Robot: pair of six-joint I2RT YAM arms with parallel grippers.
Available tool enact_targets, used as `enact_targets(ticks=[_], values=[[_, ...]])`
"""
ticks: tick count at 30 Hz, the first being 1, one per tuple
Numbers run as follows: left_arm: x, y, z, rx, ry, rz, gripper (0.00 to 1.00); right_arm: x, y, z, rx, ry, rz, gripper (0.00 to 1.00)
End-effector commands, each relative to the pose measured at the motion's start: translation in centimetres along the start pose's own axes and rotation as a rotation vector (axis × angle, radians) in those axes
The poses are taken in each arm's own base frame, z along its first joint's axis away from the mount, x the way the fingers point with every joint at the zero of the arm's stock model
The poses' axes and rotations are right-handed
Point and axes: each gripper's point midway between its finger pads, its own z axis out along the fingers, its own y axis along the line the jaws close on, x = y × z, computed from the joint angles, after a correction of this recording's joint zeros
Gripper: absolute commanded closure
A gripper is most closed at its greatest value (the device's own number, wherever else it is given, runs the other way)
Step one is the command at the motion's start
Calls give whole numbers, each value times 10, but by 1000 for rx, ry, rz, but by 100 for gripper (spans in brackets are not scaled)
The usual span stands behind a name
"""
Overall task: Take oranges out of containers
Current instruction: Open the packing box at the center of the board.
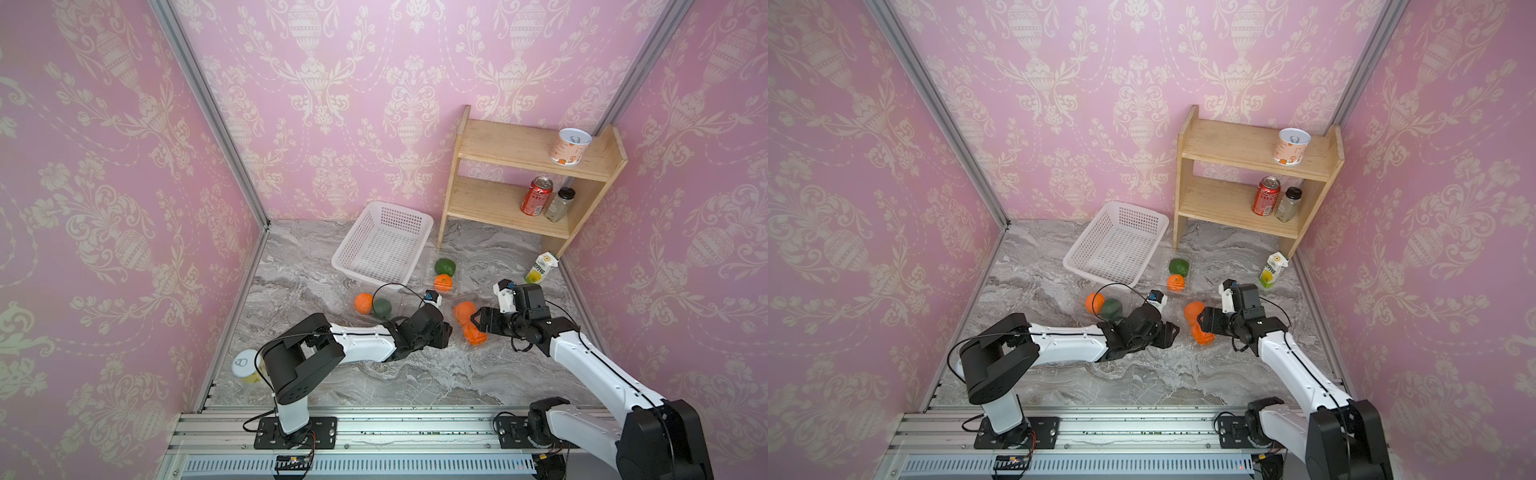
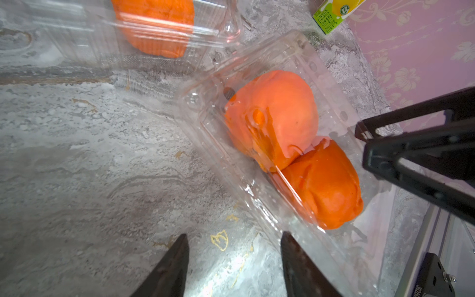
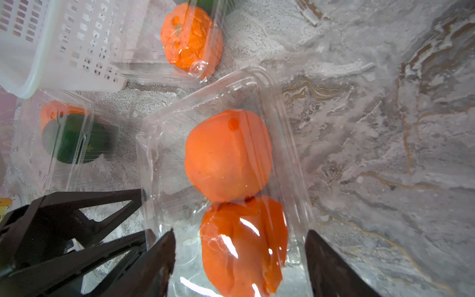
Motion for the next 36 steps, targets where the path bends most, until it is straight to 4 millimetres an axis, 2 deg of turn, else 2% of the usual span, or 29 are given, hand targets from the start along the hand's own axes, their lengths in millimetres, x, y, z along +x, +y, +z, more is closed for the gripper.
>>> enact_targets(ticks=[1,21,29,36], values=[[3,-5,6,8,14,-5,42,9,-1,3,3,22,21,20],[9,-11,24,30,48,-48,38,19,-1,5,1,29,19,20],[17,-6,27,13,79,-81,51,17,-4,1,25,13,18,19],[20,-5,29,2,98,-96,50,18,-7,2,39,20,26,19]])
